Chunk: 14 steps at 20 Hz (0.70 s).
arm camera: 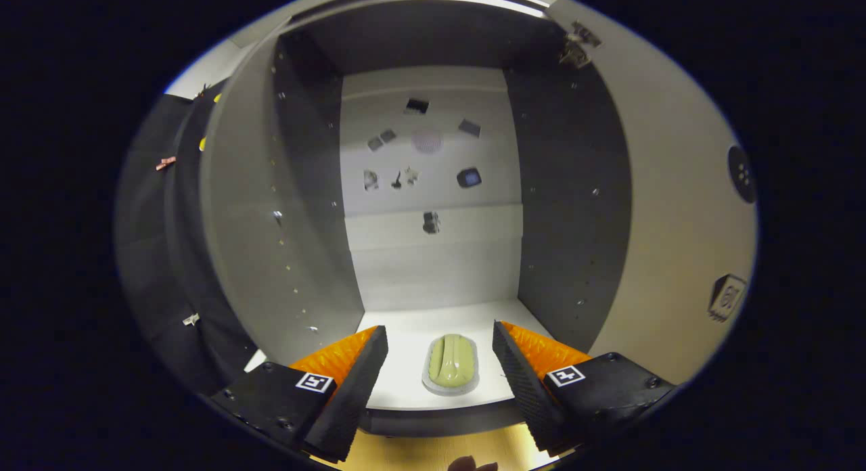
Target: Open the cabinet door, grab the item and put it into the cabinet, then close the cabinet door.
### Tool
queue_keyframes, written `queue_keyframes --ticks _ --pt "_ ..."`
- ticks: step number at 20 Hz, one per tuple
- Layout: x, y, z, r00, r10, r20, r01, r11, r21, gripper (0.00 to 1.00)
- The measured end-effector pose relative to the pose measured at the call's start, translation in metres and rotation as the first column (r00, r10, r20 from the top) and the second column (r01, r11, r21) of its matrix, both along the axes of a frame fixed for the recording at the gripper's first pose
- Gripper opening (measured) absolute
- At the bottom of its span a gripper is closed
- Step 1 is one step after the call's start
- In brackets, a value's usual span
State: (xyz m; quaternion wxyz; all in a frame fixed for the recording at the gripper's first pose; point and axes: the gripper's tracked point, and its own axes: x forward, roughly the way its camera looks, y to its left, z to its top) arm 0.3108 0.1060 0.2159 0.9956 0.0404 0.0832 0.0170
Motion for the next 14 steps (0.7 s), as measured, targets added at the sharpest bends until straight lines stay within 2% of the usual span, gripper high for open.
queue_keyframes --ticks 4,9,14 --pt "-0.052 -0.006 0.045 0.994 0.000 0.107 -0.001 1.000 0.006 0.98" --pt "-0.121 -0.013 0.079 0.980 0.000 0.199 0.001 1.000 -0.008 0.98" --pt "-0.195 -0.018 0.081 0.966 0.011 0.258 0.004 0.998 -0.056 0.98"
